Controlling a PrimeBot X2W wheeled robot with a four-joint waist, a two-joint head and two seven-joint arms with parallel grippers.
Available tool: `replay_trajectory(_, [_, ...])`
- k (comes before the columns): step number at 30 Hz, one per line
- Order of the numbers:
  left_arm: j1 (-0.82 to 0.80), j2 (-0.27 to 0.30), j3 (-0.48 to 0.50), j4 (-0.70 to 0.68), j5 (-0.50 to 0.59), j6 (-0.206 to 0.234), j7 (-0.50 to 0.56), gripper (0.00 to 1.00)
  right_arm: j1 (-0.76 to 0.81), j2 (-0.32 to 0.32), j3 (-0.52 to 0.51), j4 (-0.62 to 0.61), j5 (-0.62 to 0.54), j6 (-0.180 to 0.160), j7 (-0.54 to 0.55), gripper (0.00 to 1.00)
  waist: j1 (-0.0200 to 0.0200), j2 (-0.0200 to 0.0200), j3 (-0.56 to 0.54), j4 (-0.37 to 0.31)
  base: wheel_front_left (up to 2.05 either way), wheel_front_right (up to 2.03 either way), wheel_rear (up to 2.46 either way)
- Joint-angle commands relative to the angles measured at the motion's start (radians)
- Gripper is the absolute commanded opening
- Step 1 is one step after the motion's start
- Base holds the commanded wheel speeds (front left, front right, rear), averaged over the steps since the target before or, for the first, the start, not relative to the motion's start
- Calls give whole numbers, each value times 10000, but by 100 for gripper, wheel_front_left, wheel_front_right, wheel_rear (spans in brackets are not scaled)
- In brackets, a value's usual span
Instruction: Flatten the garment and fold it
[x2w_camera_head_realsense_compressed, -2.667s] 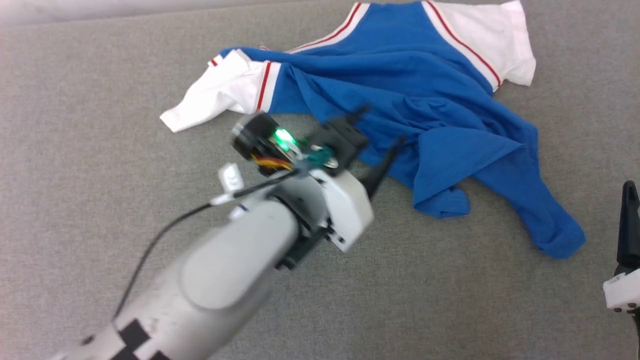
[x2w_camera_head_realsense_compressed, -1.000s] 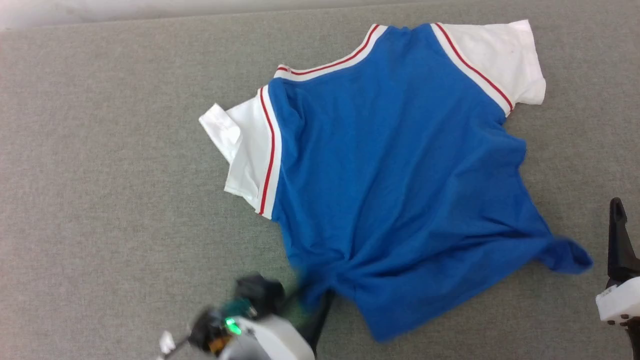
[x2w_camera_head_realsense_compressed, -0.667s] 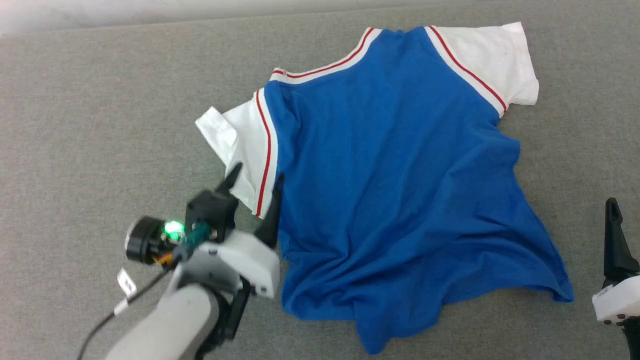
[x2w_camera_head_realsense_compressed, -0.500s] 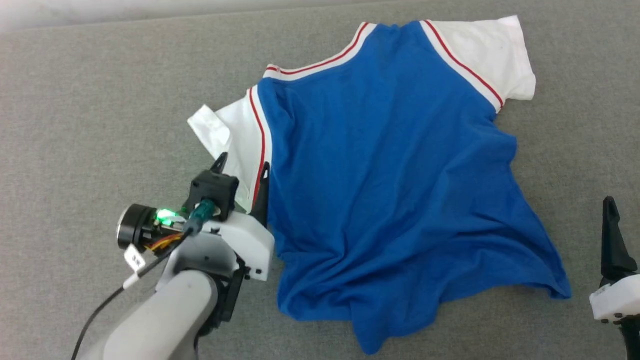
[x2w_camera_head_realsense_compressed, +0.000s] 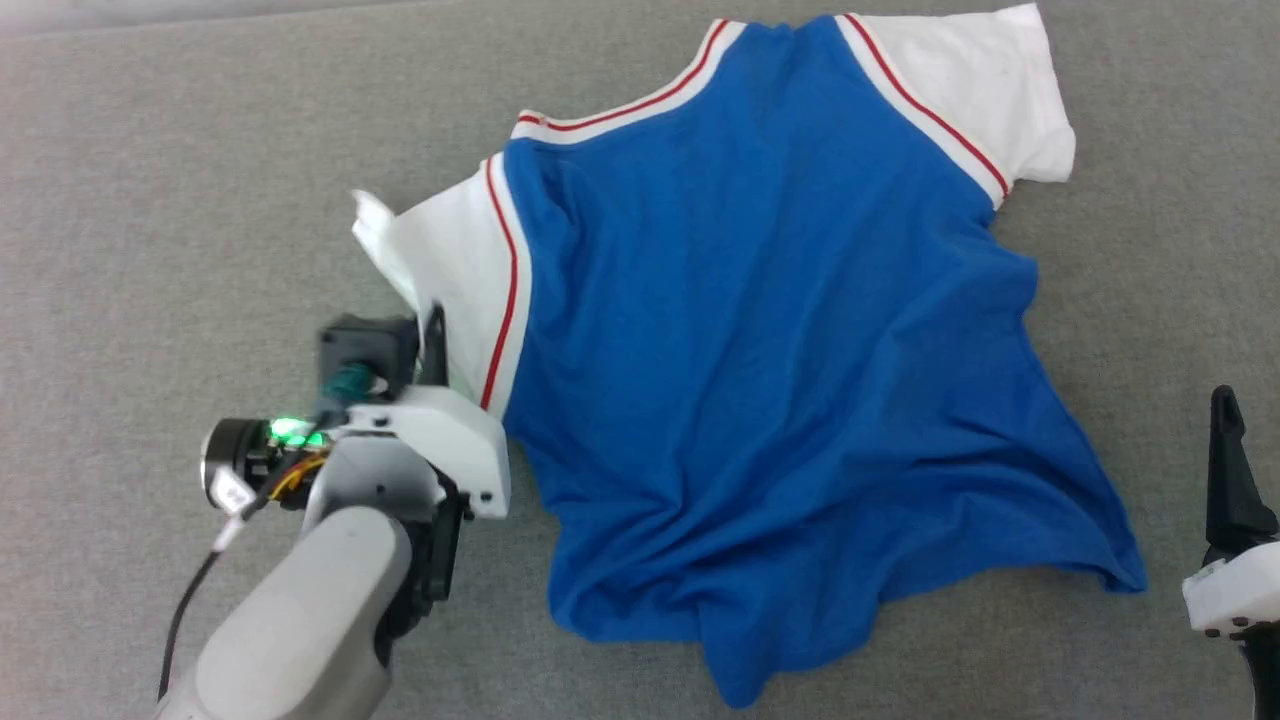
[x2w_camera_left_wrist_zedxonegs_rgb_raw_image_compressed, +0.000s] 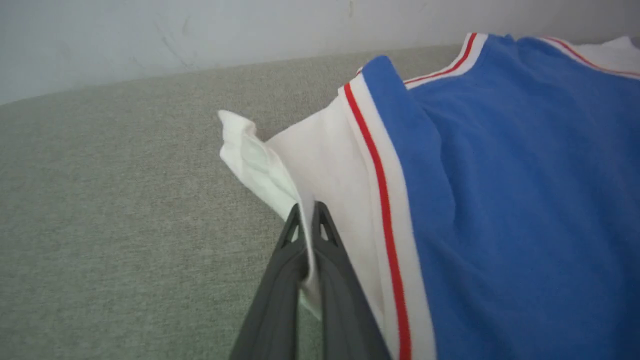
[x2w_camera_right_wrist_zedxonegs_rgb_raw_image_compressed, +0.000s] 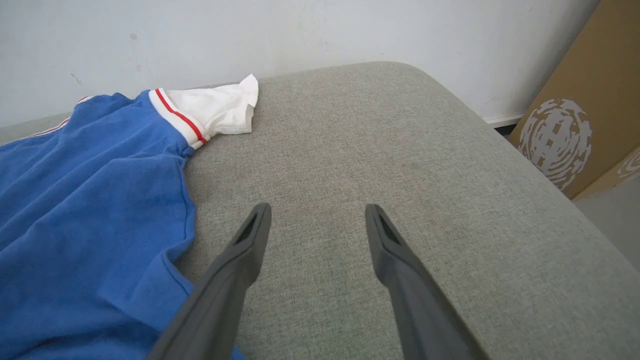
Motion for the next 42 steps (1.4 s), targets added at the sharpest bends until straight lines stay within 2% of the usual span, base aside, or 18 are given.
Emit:
replay_trajectory(1, [129, -139, 281, -226, -201, 78, -303, 0, -129, -12, -31, 3, -6, -9, -38, 100, -1, 1, -74, 95, 0, 0, 0])
replay_trajectory(6, [1153, -349, 1178, -919, -1040, 367, -1143, 2, -74, -12, -70, -14, -63, -9, 14, 100, -1, 1, -252, 317, 0, 0, 0])
replay_trajectory(8, [1780, -480, 1494, -1031, -1443, 502, -1374, 23, -35, -12, -56, -25, -55, -9, 38, 100, -1, 1, -306, 399, 0, 0, 0])
replay_trajectory(10, [2445, -655, 1777, -1028, -1902, 538, -1578, 27, 9, -12, -22, -40, -39, -9, 60, 100, -1, 1, -341, 448, 0, 0, 0])
replay_trajectory(13, [3311, -919, 2095, -907, -2491, 440, -1889, 25, 62, -12, -25, -64, -28, -9, 77, 100, -1, 1, -369, 522, 0, 0, 0])
replay_trajectory(15, [3688, -1072, 2254, -774, -2743, 369, -2110, 29, 99, -12, -34, -94, -45, -9, 96, 100, -1, 1, -382, 583, 0, 0, 0])
replay_trajectory(17, [3872, -1179, 2380, -716, -2862, 289, -2371, 48, 124, -12, -29, -120, -68, -9, 128, 100, -1, 1, -397, 632, 0, 0, 0])
replay_trajectory(18, [3892, -1225, 2471, -749, -2906, 244, -2525, 100, 134, -12, -28, -135, -81, -9, 146, 100, -1, 1, -411, 659, 0, 0, 0])
replay_trajectory(22, [3459, -923, 2633, -1110, -2564, 147, -2928, 100, 163, -12, -31, -230, -128, -9, 218, 100, -1, 1, -439, 760, 0, 0, 0])
replay_trajectory(25, [2665, -182, 2325, -1180, -1844, 87, -2570, 100, 152, -12, 36, -319, -165, -9, 284, 100, -1, 1, -368, 791, 0, 0, 0])
replay_trajectory(29, [1254, 602, 1779, -848, -1156, -243, -1511, 100, 51, -12, 132, -364, -185, -9, 303, 100, -1, 1, -131, 718, 0, 0, 0])
replay_trajectory(36, [-539, 1238, 1163, 243, -1240, -1135, 855, 100, -70, -12, 135, -370, -195, -9, 325, 100, -1, 1, 462, 461, 0, 0, 0])
replay_trajectory(42, [-991, 1710, 897, 712, -1337, -1051, 2659, 100, -128, -12, 145, -302, -102, -9, 247, 100, -1, 1, 811, 298, 0, 0, 0])
